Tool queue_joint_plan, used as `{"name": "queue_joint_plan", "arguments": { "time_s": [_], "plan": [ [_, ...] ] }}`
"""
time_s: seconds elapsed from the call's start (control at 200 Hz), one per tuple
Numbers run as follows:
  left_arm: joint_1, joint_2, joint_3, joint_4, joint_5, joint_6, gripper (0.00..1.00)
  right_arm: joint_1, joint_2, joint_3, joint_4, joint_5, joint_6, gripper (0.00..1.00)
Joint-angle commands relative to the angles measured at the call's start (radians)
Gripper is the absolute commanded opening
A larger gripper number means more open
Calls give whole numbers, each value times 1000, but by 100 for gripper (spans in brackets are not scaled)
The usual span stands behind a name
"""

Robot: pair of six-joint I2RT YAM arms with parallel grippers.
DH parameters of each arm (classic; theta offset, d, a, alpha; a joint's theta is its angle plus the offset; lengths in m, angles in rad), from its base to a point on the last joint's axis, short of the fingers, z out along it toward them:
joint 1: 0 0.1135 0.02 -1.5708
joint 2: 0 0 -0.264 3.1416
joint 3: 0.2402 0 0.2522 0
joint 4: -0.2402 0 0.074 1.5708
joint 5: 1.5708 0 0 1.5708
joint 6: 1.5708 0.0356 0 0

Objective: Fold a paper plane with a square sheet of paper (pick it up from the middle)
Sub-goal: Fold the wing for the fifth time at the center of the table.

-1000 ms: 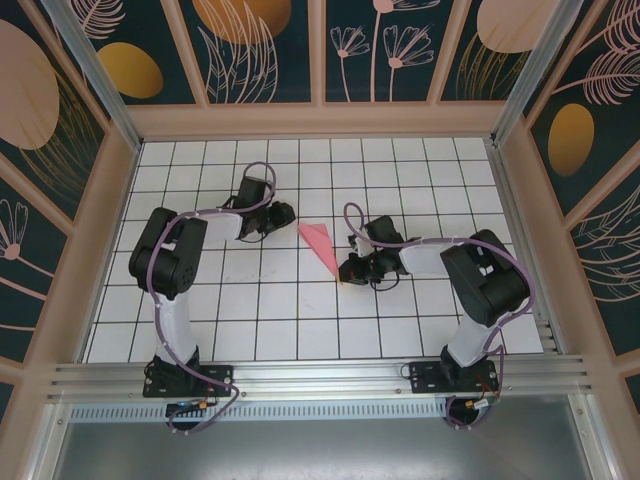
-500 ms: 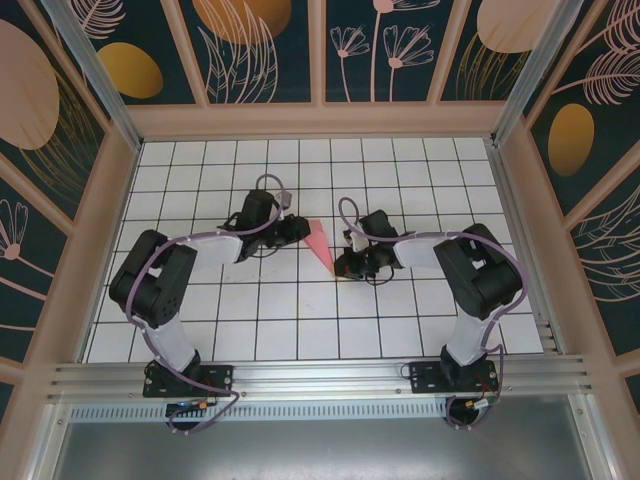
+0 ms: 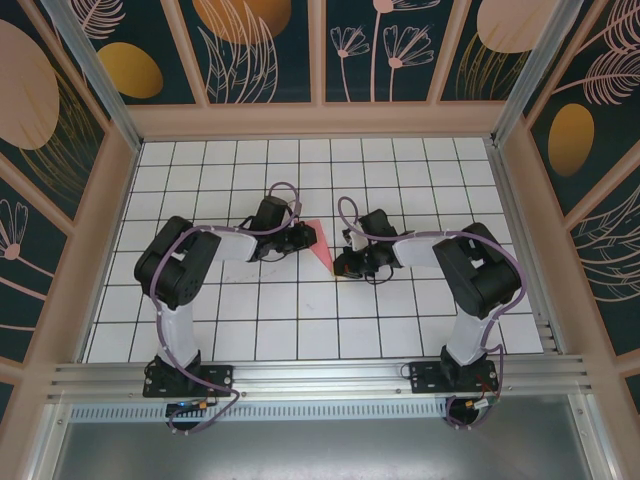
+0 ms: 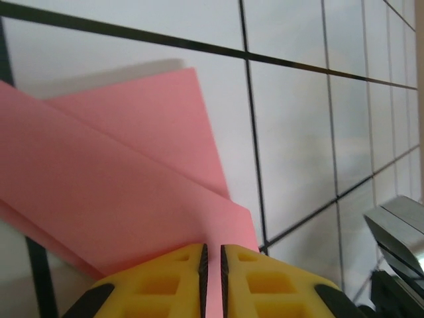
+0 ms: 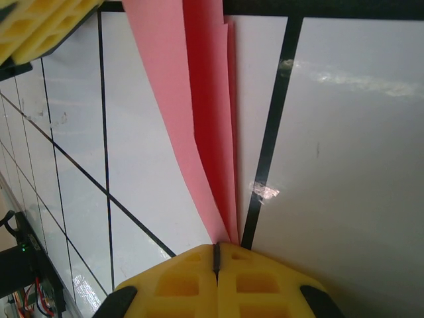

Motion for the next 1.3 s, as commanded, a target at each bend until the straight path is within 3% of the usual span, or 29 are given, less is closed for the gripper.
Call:
{"name": "queue_joint_plan", "arguments": {
  "time_s": [0.0, 0.27, 0.621, 0.931, 1.291],
  "plan": [
    [3, 36, 16, -33, -62, 26, 16, 2, 16, 25, -44, 38, -51, 2],
    [2, 47, 14, -84, -71, 38, 16, 2, 16, 148, -26, -20, -64, 3],
    [2, 63, 22, -115, -77, 39, 14, 16, 176, 298, -62, 5, -93, 2],
    [2, 97, 74, -211, -115, 37, 14, 26, 219, 319, -115, 26, -145, 1],
    [2, 125, 94, -255, -123, 34, 14, 53, 163, 336, -119, -4, -178, 1]
  ]
}}
